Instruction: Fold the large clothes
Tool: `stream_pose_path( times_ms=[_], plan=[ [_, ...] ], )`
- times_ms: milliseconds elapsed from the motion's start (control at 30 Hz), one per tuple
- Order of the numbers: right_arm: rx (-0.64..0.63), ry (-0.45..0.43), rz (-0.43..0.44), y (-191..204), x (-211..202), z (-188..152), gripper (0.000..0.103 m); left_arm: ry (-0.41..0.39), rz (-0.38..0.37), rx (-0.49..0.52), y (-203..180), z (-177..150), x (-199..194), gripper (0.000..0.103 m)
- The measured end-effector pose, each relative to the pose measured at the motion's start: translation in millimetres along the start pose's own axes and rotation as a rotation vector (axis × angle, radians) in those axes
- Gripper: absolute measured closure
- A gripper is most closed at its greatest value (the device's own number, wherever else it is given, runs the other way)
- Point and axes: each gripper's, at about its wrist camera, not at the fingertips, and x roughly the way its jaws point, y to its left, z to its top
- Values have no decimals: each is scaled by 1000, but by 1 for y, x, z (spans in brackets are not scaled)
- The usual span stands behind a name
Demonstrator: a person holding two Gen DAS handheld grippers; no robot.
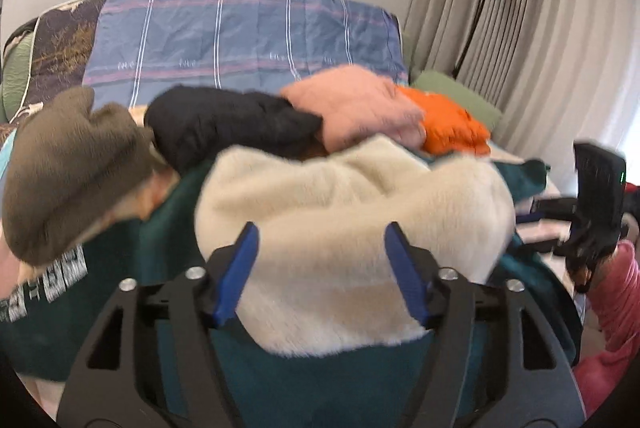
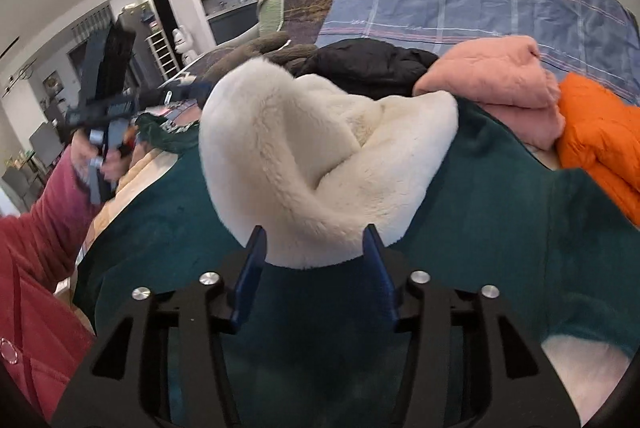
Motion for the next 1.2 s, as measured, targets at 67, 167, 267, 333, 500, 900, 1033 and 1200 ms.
stream_pose_path(
  times_ms=[67, 167, 267, 333, 500, 900, 1033, 1200],
  plan=[
    [48, -26, 11, -3, -8, 2, 46, 39, -4, -16, -5, -13, 3, 34],
    [22, -56, -42, 9, -9, 14, 34, 118, 1, -2, -10, -35, 8, 35],
    [-51, -93, -92, 26, -4, 25, 8, 186, -3, -16, -5, -51, 15, 46],
    [-95, -85, -77, 38, 8, 35, 4, 227, -22, -56, 1, -58, 22, 54],
    [-196, 2, -123, 59, 74, 65, 6, 335, -110, -127, 6, -74, 46, 59],
    [-235, -275, -26, 68, 24, 114, 75, 166, -25, -230, 41, -4, 94, 67],
    [-337, -195, -80, 80, 28, 62, 75, 186, -21, -285, 64, -22, 86, 66],
    [-341, -90, -94, 79, 51, 25, 74, 264, 61, -252, 80, -69, 52, 63]
  ],
)
